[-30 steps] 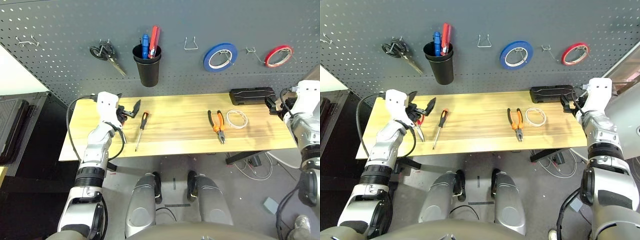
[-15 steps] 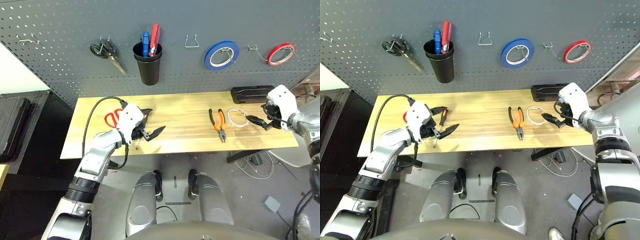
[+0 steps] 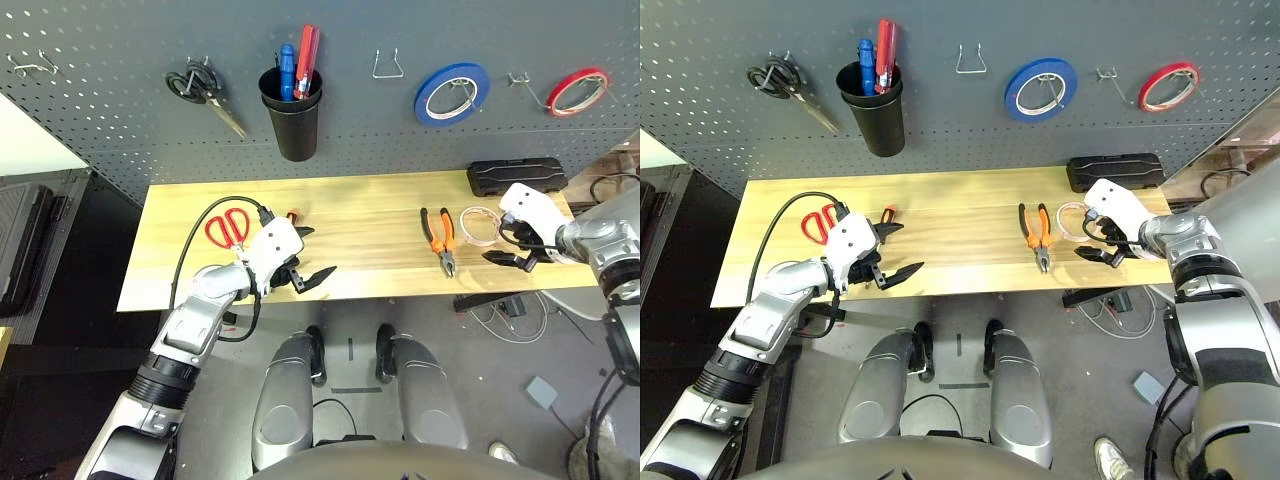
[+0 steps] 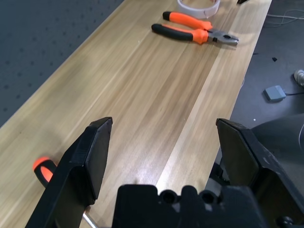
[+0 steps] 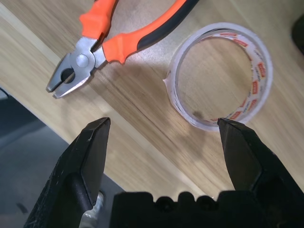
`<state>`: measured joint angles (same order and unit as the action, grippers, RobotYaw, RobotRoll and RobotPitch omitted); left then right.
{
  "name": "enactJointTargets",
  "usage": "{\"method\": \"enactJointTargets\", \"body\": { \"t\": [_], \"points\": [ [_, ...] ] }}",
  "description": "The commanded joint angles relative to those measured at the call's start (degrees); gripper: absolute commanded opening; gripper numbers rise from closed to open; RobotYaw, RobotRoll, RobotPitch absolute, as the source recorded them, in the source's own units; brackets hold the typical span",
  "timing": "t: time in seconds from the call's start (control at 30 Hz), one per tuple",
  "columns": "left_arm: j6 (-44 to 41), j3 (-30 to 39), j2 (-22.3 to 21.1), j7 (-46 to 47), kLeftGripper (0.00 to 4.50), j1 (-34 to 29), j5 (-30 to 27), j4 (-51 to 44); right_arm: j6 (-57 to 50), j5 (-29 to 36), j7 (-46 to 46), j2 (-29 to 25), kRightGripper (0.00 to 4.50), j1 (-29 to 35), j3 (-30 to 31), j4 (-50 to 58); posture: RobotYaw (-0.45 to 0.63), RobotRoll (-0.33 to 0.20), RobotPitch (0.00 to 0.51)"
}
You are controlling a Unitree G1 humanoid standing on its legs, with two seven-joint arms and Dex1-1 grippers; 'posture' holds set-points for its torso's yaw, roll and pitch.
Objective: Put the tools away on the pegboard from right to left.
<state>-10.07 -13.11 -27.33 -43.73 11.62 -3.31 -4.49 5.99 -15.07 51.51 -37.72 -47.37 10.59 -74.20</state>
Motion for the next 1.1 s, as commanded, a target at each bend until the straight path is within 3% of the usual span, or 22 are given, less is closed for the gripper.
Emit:
{"method": "enactJointTargets", "body": {
  "t": [0.03, 0.43, 0.57, 0.87, 1.1],
  "points": [
    [-1.83, -1.13, -0.62, -0.20, 4.47, -1.78, 0.62, -2.94, -0.92, -1.88, -1.25, 0.88, 4.50, -0.17, 0.99, -1.58, 0.16, 0.000, 0.340],
    [-6.58, -0.79, -1.89, 0.24, 4.47, -3.88, 0.30, -9.17, -3.66, -4.44, -5.96, 3.84, 4.50, -0.28, 1.57, -3.03, 0.20, 0.000, 0.371],
    [-7.71, -0.81, -1.90, 0.52, 4.50, -3.99, 0.28, -10.13, -4.88, -4.38, -7.43, 4.15, 3.56, -0.16, 1.04, -3.23, 0.20, 0.000, 0.370],
    [-8.25, -1.28, -1.25, 1.09, 4.50, -3.35, 0.63, -9.79, -5.13, -3.86, -10.74, 2.56, 0.10, 0.42, -0.06, -3.08, 0.19, 0.000, 0.354],
    [-6.45, -1.83, 0.06, 1.78, 4.50, -1.32, 1.07, -6.92, -2.55, -2.16, -11.51, -0.10, 0.04, 1.87, -2.32, -1.99, 0.18, 0.000, 0.326]
  ]
}}
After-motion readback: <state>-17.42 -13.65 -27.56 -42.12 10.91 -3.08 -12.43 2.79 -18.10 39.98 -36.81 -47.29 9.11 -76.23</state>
